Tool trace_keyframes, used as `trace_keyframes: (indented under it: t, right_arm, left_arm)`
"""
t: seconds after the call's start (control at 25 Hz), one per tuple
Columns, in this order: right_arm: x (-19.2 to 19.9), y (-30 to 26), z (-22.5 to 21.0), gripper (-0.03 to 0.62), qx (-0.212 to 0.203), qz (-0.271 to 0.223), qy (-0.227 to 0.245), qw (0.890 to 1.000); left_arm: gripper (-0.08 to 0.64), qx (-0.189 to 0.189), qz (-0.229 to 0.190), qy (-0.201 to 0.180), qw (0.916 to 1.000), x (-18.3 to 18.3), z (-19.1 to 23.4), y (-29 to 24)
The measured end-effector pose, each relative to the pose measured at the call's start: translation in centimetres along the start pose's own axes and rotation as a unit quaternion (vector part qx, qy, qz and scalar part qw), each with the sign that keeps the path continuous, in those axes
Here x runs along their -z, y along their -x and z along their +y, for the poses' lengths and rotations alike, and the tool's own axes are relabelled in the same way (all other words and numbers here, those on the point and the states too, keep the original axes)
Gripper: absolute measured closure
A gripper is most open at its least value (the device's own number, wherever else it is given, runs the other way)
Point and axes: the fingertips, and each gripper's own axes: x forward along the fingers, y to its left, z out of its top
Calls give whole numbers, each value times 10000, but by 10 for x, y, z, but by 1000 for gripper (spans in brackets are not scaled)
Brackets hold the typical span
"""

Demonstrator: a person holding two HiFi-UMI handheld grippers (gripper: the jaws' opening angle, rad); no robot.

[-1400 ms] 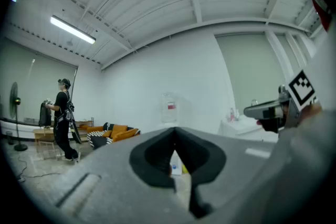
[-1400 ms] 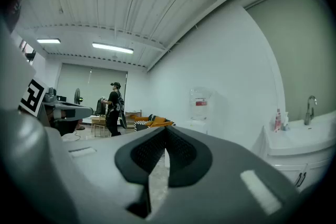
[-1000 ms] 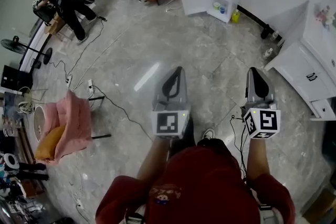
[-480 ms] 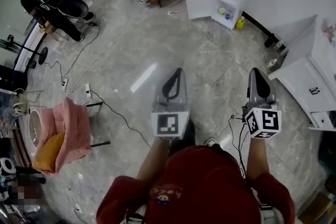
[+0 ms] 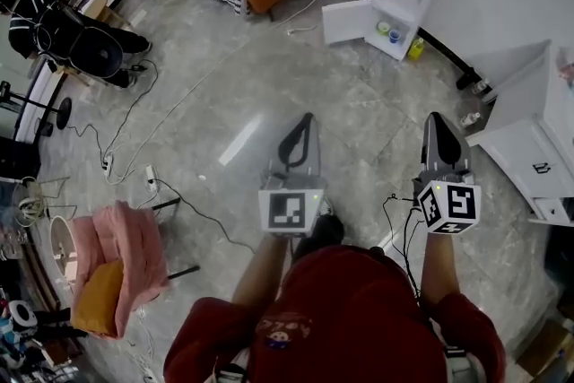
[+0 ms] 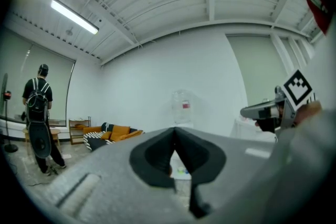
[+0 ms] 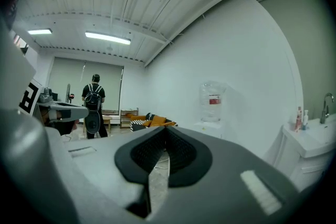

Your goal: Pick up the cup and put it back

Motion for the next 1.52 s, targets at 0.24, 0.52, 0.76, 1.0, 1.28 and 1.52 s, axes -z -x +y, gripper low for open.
trace_keyframes:
  t: [0.24, 0.52, 0.76, 1.0, 1.28, 1.52]
  right_arm:
    - [-10, -49, 20, 591, 167, 67, 180, 9997]
    - [-14, -75, 29, 591, 307, 39, 186, 9993]
    - [-8, -93, 21, 591, 349, 21, 190, 9992]
    - [-9, -127, 12, 591, 310, -12, 254, 9992]
    - [-1, -173, -29, 591, 474, 66, 163, 9987]
    - [8, -226, -99, 591, 754, 171, -33, 9970]
  left_arm:
    - [560, 159, -136, 243, 9995, -5, 51, -32]
    - [560, 253, -141, 202, 9994, -4, 83, -51]
    - [560, 279, -80, 59, 9996, 3, 87, -69]
    - [560, 261, -73, 23, 9996, 7, 97, -97]
    - [560, 417, 61, 37, 9991, 22, 93, -167]
    - [560, 627, 111, -37, 9980, 22, 78, -260]
